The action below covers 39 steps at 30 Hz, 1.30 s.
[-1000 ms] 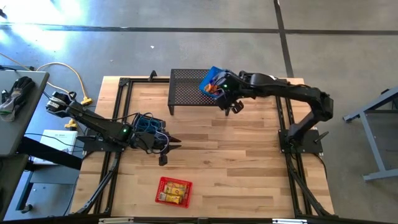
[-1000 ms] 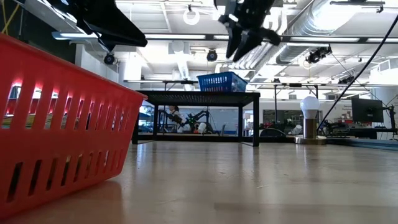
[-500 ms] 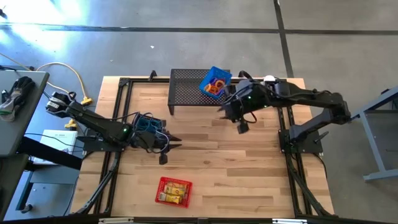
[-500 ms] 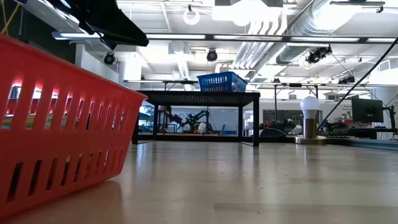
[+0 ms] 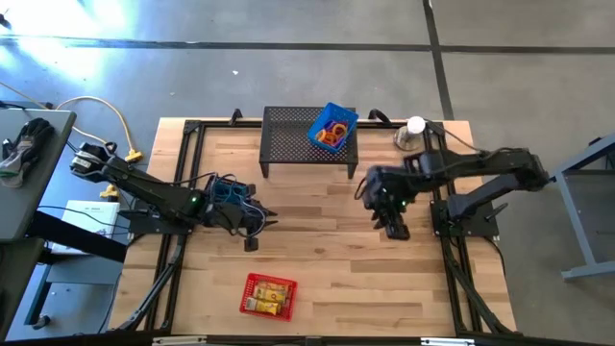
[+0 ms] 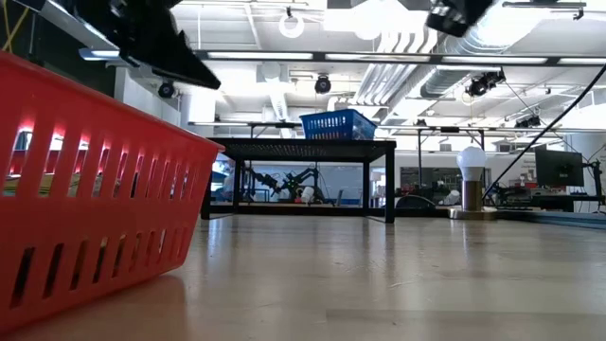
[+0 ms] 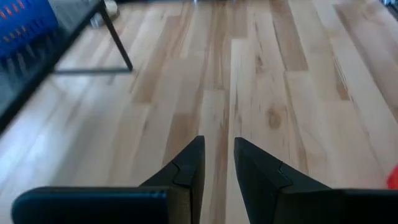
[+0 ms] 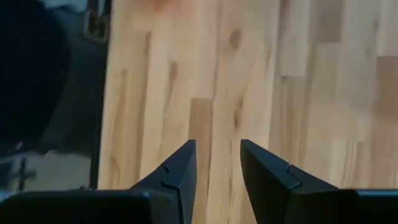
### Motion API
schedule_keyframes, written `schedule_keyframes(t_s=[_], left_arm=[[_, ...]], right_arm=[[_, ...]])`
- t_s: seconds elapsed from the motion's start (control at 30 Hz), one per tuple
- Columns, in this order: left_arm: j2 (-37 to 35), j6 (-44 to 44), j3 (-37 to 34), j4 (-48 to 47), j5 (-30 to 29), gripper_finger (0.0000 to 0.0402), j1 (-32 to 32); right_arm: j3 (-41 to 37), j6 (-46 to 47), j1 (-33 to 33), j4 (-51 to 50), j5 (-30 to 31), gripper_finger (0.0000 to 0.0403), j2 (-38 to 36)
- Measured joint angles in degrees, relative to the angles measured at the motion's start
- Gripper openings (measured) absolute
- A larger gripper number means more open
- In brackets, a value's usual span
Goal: Pick & Place Office Desk Supplies
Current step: Put the black bin with rubber bands on the shelf
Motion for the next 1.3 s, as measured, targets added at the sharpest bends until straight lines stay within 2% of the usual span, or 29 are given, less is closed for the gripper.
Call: schedule_keyframes(t_s=[0.13, 0.3, 0.47, 0.6, 0.73, 0.97, 1.1, 1.3], left_arm=[[0.0, -5.99, 0.0, -5.25, 0.08, 0.0081, -0.92], [-0.06, -17.1, 0.0, -11.5, 0.12, 0.0081, -1.31], [-0.55, -35.14, 0.02, -22.93, 1.05, 0.0081, -0.69], [-0.79, -47.94, 0.02, -30.39, 5.89, 0.0081, 3.08], [-0.79, -50.14, 0.04, -32.9, 10.97, 0.0081, 9.34], [-0.79, -48.15, 0.13, -35.83, 17.57, 0.0081, 18.53], [-0.79, -48.86, 0.13, -39.88, 17.62, 0.0081, 20.67], [-0.63, -48.45, 0.12, -39.67, 17.52, 0.0081, 21.6]], right_arm=[[-7.36, 7.94, 3.9, 5.41, 8.2, 0.0111, -2.48], [-17.32, 13.39, 8.77, 17.6, 17.75, 0.0111, -4.3], [-25.97, 11.88, 11.34, 32.81, 19.43, 0.0111, -4.05], [-31.42, 10.04, 11.46, 44.78, 19.31, 0.0111, -3.92], [-34.73, 10.25, 11.2, 50.12, 19.32, 0.0111, -3.81], [-37.32, 11.75, 11.72, 56.22, 19.45, 0.0111, -3.81], [-37.53, 11.67, 12.51, 58.42, 19.42, 0.0111, -3.81], [-37.53, 11.45, 13.17, 59.19, 19.38, 0.0111, -3.81]])
